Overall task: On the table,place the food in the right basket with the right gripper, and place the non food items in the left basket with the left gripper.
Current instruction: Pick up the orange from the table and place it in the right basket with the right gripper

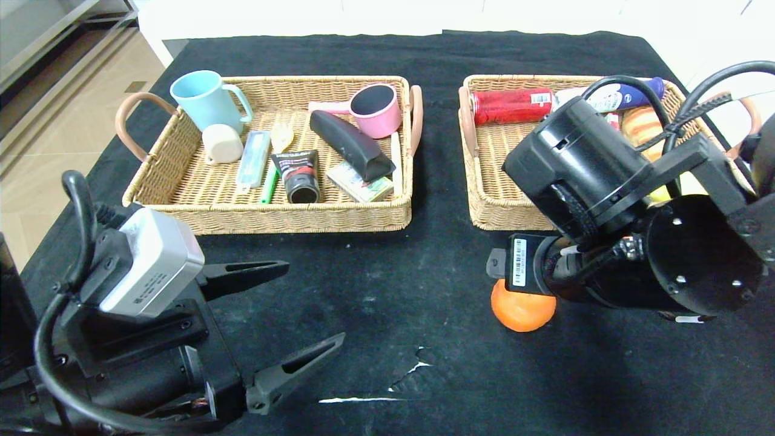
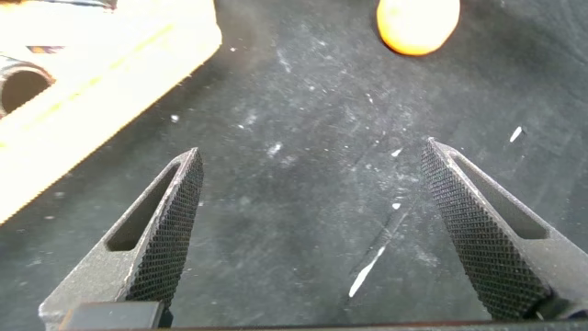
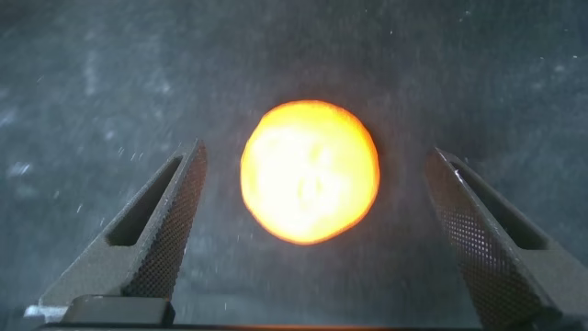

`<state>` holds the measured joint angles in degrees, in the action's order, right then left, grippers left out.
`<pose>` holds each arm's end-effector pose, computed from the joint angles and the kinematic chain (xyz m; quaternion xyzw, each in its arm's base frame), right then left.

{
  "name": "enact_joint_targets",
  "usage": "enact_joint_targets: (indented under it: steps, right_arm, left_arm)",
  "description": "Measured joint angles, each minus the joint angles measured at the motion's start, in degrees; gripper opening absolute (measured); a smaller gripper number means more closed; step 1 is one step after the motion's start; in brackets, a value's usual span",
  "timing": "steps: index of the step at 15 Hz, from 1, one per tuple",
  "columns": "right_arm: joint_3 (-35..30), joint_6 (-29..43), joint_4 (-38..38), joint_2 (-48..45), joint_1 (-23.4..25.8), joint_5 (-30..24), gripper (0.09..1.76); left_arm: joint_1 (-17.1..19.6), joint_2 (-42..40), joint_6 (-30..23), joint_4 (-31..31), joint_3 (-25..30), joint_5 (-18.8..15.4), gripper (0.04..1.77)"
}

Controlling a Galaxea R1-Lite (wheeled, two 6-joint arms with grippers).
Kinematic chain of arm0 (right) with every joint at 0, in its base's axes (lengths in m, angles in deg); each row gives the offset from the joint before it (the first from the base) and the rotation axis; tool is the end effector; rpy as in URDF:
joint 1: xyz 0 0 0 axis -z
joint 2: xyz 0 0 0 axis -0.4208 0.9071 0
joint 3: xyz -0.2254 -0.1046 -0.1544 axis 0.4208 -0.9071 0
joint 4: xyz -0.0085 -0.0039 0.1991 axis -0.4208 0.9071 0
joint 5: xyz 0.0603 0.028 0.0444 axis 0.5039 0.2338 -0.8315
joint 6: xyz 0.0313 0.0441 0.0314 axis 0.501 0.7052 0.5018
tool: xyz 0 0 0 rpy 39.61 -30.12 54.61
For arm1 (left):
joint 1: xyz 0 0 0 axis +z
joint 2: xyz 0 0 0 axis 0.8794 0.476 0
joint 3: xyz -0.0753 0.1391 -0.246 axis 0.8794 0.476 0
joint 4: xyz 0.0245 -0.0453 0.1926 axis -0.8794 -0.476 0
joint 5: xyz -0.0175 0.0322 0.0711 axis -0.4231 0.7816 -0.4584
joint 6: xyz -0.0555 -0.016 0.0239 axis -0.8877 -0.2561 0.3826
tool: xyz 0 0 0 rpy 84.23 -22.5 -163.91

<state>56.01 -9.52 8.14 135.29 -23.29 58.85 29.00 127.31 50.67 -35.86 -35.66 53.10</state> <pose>0.2525 0.2305 0.2243 0.0748 0.3592 -0.0285 0.9298 0.1873 -0.1345 0.1928 0.1380 0.0376 -0.3812 0.9134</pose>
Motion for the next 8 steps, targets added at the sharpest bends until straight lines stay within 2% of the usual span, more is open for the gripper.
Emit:
enact_joint_targets:
  steps: [8]
  right_arm:
    - [0.09,2.54,-0.09,3.28,1.33,-0.79,1.71]
  left_arm:
    - [0.39,-0.77,0.15,-0.16,-0.02,-0.06,1.72]
